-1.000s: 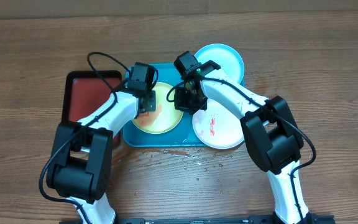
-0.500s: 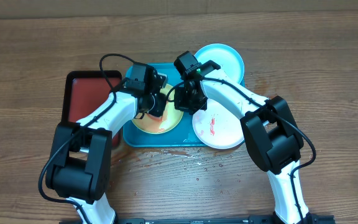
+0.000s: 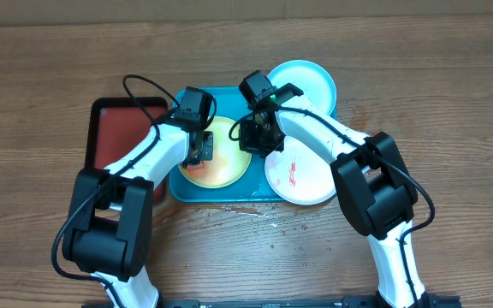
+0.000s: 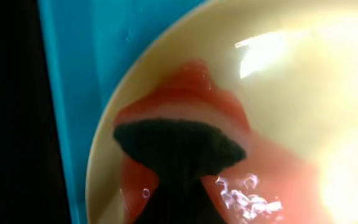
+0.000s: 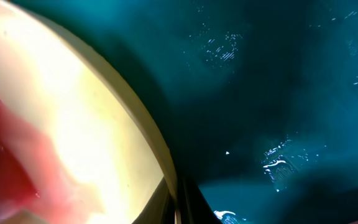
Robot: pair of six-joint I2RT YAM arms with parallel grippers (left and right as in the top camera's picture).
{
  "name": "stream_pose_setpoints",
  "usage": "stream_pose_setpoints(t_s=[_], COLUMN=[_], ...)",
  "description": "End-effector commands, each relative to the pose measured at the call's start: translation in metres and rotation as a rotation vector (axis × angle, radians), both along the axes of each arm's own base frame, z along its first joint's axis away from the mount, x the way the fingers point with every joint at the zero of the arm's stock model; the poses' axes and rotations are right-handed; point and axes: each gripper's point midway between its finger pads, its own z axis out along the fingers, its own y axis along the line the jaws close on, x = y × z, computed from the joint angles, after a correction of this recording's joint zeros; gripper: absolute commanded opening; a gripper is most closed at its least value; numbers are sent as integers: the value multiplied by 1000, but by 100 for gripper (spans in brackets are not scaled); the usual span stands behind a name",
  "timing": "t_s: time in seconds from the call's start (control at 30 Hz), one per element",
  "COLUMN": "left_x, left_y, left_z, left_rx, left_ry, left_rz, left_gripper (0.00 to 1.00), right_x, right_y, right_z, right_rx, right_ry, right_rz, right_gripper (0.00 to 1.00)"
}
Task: Clean dirty plates on tray and stack at the side
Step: 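Scrub the yellow plate surface with the sponge in the left gripper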
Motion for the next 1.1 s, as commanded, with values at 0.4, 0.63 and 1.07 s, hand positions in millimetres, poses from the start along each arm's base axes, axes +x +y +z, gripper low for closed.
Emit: stream_pose_setpoints(t_s=[0.4, 0.63, 1.07], left_x=[43, 24, -46], left_y=[-28, -14, -88], left_z=[4, -5, -3], left_rx=[-121, -75, -463], left_ry=[-186, -108, 153], left_rz=[-58, 26, -467], left_gripper=[4, 4, 4], right_x=[-11, -9, -8], right_y=[-6, -5, -4], right_z=[-25, -25, -25], right_rx=[-47, -42, -39], right_ry=[49, 41, 35], right_rz=[-1, -1, -1], right_gripper=[5, 5, 5])
